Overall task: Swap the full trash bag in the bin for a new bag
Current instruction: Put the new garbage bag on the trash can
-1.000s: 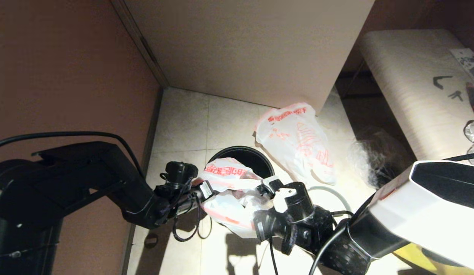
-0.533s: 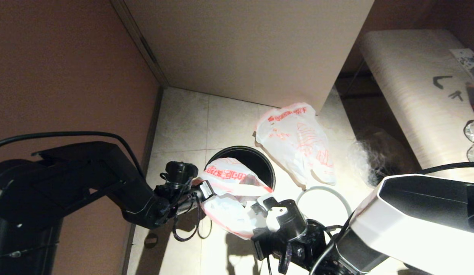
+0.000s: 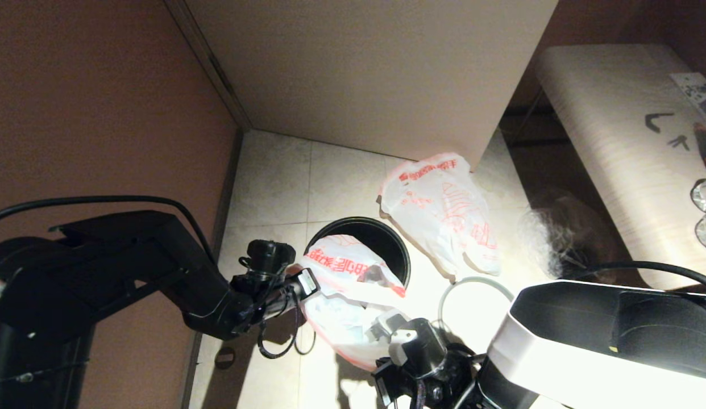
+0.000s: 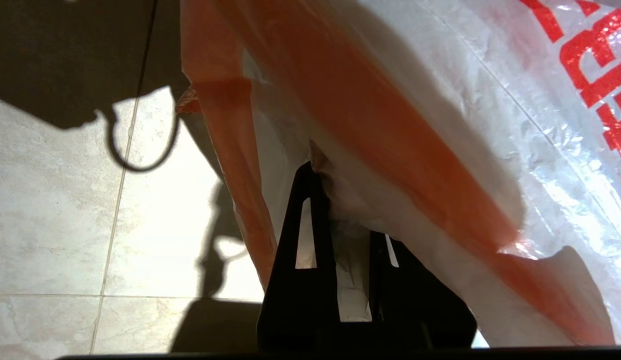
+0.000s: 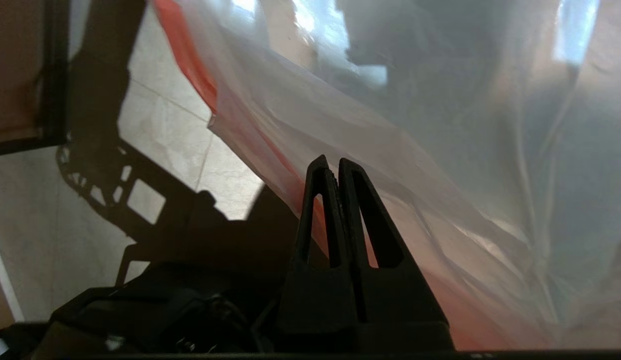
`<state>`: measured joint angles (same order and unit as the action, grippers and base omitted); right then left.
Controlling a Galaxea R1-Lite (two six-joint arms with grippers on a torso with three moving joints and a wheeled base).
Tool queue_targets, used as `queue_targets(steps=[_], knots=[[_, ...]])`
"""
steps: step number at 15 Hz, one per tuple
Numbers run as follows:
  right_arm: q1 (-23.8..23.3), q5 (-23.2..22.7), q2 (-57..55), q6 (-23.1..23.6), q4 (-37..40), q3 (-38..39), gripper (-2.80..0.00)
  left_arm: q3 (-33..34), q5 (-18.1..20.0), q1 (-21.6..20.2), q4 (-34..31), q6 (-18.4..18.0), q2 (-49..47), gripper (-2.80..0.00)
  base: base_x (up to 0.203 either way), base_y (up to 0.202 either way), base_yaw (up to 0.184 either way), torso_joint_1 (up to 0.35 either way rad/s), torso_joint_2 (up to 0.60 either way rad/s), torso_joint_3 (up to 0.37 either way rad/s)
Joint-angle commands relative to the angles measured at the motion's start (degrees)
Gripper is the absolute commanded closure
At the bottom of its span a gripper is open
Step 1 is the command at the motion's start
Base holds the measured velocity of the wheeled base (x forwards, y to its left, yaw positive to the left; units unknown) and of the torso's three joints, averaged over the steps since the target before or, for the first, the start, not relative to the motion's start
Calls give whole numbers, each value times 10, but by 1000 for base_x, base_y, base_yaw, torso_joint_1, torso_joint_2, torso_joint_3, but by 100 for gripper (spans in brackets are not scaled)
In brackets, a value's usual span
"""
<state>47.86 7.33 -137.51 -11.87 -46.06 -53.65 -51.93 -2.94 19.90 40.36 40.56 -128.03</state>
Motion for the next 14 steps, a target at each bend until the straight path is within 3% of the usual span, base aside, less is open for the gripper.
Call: queue_targets(steps=[1,5,6,10,14], knots=[[-10,1,-29,0,-3,-10,0,0,-1,-1,2,2,-1,0,0,0,0,0,0,0],[-51,2,-74,3,-18,-60,0,1,4,0,2,2,0,0,0,0,0,0,0,0],[-64,2,-80,11,-33,-74,0,3,24,-1,2,3,3,0,0,0,0,0,0,0],[-97,2,-87,22,-100,-88,0,10,40,-4,2,3,7,0,0,0,0,0,0,0],[-128,27,-111,47,-110,-102,0,13,56,-4,2,2,10,0,0,0,0,0,0,0]])
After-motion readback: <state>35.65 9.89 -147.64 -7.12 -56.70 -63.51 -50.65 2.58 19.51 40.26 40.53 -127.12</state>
